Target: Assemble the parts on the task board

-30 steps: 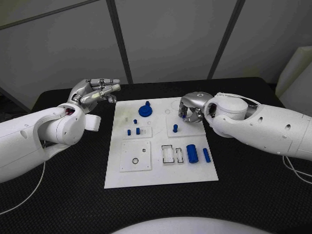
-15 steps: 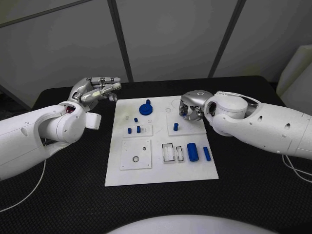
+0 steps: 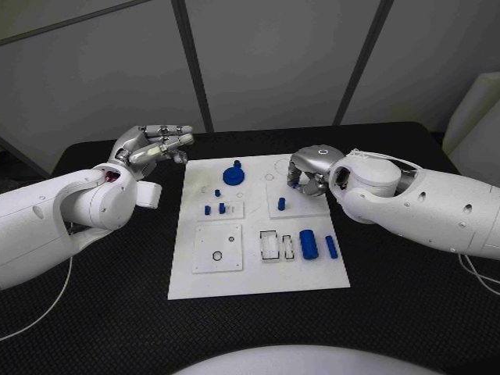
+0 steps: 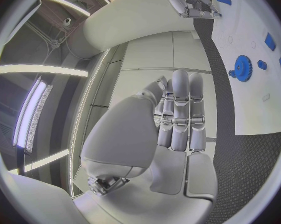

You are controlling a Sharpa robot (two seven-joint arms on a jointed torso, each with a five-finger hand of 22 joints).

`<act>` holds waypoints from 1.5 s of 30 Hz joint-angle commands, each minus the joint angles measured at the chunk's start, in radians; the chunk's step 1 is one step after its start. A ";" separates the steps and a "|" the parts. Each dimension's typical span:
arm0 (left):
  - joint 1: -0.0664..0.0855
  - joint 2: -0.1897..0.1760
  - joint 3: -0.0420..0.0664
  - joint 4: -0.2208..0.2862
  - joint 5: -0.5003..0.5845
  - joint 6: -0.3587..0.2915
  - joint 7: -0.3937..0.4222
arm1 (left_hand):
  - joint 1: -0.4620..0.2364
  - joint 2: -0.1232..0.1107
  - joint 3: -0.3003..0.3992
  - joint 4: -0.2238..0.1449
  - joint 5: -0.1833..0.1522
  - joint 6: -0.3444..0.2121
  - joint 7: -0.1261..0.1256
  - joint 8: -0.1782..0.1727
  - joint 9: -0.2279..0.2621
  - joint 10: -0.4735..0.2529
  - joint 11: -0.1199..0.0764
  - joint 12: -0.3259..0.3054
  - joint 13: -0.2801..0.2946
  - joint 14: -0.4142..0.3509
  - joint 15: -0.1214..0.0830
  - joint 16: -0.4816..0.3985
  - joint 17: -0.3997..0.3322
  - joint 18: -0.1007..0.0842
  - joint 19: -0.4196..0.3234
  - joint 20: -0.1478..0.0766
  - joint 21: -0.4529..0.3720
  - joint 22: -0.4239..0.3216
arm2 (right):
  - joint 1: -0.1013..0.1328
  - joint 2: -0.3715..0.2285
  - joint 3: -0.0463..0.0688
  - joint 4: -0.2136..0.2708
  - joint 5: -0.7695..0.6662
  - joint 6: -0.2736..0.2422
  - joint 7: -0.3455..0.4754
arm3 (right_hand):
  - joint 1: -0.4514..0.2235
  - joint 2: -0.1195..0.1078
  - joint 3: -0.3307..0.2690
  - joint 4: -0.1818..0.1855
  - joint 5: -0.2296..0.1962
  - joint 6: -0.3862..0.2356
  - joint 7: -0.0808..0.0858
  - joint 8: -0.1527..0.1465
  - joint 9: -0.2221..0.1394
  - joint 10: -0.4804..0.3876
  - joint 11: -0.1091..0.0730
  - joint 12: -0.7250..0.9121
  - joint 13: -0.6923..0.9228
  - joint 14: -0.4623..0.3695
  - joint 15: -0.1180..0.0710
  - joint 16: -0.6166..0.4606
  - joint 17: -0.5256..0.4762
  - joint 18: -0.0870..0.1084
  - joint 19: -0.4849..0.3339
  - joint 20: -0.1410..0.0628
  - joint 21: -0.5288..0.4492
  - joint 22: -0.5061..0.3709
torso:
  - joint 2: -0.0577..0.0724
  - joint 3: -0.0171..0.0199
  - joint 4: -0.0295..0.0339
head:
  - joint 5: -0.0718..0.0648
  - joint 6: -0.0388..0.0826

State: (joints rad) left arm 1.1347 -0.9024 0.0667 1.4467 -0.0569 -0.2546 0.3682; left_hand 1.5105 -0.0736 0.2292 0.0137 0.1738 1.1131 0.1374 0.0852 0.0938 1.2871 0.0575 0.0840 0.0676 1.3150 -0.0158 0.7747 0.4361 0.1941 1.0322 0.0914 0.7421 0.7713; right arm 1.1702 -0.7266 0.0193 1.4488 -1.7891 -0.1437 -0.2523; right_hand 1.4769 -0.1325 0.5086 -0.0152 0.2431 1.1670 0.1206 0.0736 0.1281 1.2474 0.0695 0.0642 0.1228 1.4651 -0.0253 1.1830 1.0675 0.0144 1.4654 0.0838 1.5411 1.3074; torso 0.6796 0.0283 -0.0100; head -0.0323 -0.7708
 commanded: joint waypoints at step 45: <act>0.002 0.040 0.001 -0.015 0.005 0.031 -0.004 | -0.014 0.001 0.014 -0.005 -0.008 0.005 0.001 -0.006 -0.002 -0.001 0.009 -0.007 0.001 -0.008 0.002 -0.008 -0.003 -0.012 -0.007 0.003 -0.010 -0.002 | -0.114 0.115 0.001 0.171 0.120 -0.113 0.087 | -0.037 -0.007 0.034 -0.020 0.000 0.002 0.001 -0.008 0.003 0.012 -0.011 -0.001 0.000 0.021 -0.004 0.004 -0.013 -0.006 0.089 -0.006 0.002 0.240 | 0.001 -0.0016 0.0013 | 0.128 -0.036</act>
State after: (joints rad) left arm 1.1349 -0.8644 0.0668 1.4319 -0.0556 -0.2384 0.3621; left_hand 1.5067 -0.0696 0.2375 0.0110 0.1699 1.1131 0.1374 0.0853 0.0932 1.2871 0.0575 0.0840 0.0676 1.3117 -0.0123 0.7701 0.4340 0.1942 1.0323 0.0914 0.7345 0.7707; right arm 1.0554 -0.6146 0.0199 1.6243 -1.6700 -0.2833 -0.1782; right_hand 1.4466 -0.1393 0.5350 -0.0359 0.2376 1.1670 0.1207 0.0694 0.1296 1.2489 0.0677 0.0599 0.1221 1.4651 -0.0252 1.1829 1.0555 0.0148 1.4654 0.0839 1.5450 1.3073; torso 0.6815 0.0266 -0.0100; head 0.0921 -0.8026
